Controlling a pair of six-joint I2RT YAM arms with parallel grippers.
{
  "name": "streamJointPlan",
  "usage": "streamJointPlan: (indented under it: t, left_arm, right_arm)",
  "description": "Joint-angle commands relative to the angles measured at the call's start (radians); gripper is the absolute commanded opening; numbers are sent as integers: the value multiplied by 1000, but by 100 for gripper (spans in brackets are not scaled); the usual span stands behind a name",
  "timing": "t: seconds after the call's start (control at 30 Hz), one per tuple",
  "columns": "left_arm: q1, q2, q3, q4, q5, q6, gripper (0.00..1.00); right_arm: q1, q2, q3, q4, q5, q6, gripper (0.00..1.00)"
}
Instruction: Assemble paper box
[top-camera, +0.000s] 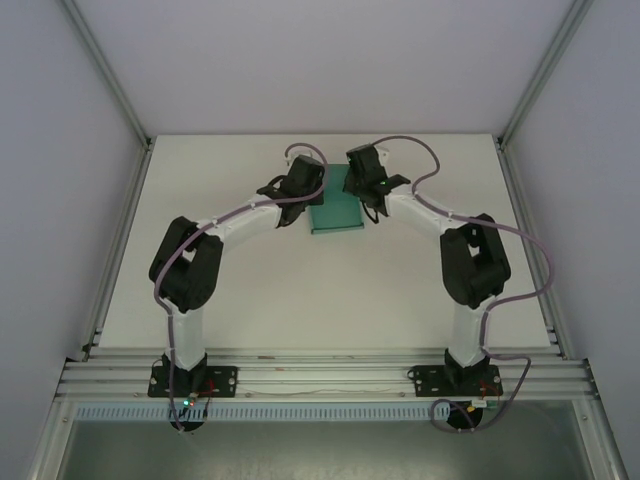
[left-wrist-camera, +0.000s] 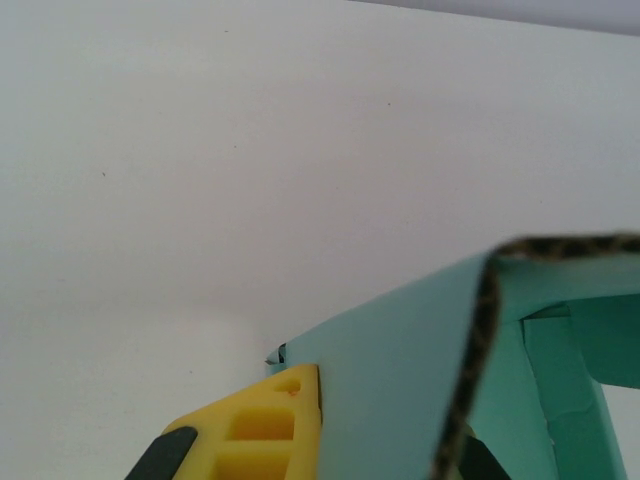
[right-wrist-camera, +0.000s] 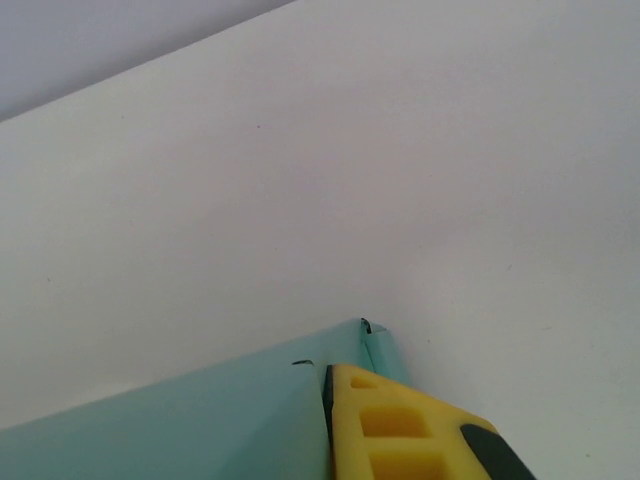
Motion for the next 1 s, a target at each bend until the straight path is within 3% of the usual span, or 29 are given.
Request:
streamJointPlan:
  t: [0.0,0.27,0.4,0.7,0.97]
  left_arm:
    - [-13,28,-14,89,42,-95,0]
    - [-24,67,-15,164,106,-140,0]
    - [-26,65,-101,253,88,-133,0]
    - [-36,-15,-363,497,163,-75,0]
    - [-49,-107,-492,496,222,-48,20]
  right_arm:
    - [32,16,-29,103,46,68,10]
    - [74,23,-57,131,96,10,10]
    - [74,21,-102,146,114,-5,9]
    - [89,-47,-315,302,168,-117,7]
    - [102,-109,-538,490,167,-228,6]
